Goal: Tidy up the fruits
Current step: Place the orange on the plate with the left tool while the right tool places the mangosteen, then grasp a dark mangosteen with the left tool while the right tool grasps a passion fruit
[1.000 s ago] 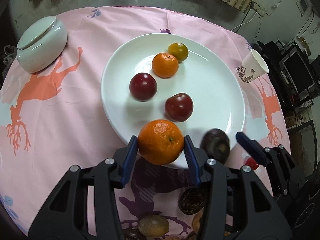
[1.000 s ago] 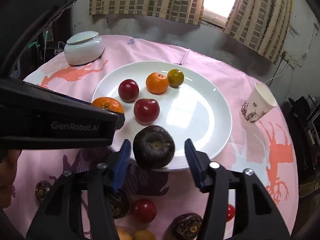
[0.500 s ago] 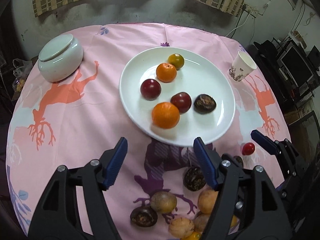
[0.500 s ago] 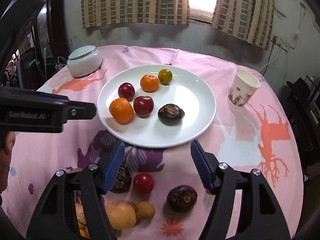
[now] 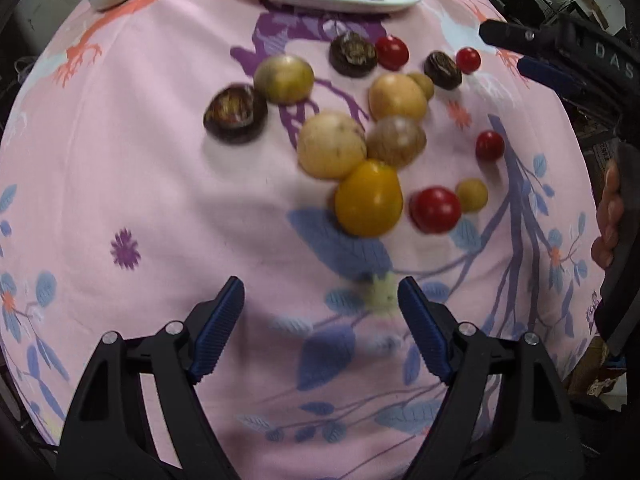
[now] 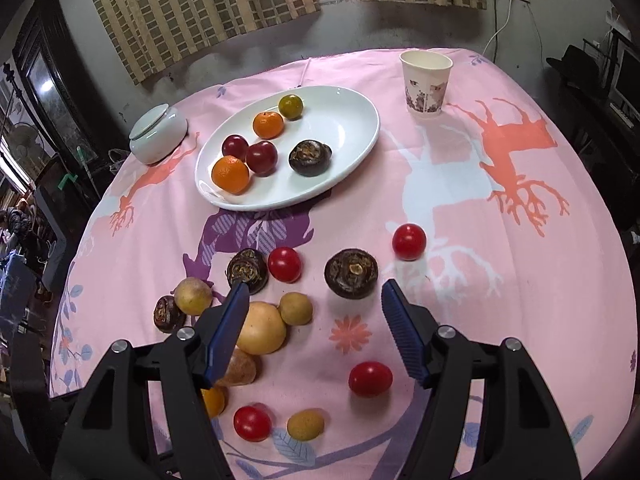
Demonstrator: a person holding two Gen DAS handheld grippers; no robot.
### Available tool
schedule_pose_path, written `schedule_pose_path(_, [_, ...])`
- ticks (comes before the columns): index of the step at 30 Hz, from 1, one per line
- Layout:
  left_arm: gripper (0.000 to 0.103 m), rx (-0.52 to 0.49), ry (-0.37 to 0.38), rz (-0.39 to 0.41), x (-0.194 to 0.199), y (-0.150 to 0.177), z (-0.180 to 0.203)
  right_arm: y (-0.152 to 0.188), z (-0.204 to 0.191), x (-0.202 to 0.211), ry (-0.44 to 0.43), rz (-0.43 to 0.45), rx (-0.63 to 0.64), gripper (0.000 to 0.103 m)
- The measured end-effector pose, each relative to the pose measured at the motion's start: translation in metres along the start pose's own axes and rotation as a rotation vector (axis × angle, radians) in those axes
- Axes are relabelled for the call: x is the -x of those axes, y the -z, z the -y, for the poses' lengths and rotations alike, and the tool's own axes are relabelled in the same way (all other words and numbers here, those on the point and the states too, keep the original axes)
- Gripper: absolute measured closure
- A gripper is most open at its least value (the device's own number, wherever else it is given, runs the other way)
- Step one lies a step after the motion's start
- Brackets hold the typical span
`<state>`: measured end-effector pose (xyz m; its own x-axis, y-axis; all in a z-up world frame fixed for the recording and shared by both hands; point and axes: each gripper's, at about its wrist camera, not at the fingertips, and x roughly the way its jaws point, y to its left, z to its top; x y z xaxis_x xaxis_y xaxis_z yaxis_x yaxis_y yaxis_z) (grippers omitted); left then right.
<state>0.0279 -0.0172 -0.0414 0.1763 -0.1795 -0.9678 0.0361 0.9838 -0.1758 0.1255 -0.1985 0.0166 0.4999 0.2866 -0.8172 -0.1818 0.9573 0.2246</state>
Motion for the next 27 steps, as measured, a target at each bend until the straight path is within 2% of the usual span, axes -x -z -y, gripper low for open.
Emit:
schedule_pose_path(6, [0.022, -0.018, -0.038, 0.013, 0.007, 0.041, -0.007, 0.016, 0.003, 0.011, 0.011, -0.018, 0.020, 0.034])
schedule_pose_path(9, [0.022, 0.028, -0.082, -0.008, 0.010, 0.064, -0.027, 0.027, 0.004, 0.015, 0.016, -0.033, 0.040, 0.034])
schedule_pose_path(13, [0.022, 0.117, -0.107, 0.013, 0.023, 0.082, -0.054, 0.046, 0.001, 0.020, 0.021, -0.051, 0.087, 0.033])
schedule_pose_path(17, [0.022, 0.141, -0.121, 0.035, 0.033, 0.087, -0.061, 0.062, 0.011, 0.023, 0.018, -0.084, 0.042, 0.033])
schedule_pose_path(27, [0.022, 0.039, -0.122, 0.081, 0.043, 0.074, -0.032, 0.092, 0.029, 0.034, 0.045, -0.113, -0.034, 0.033])
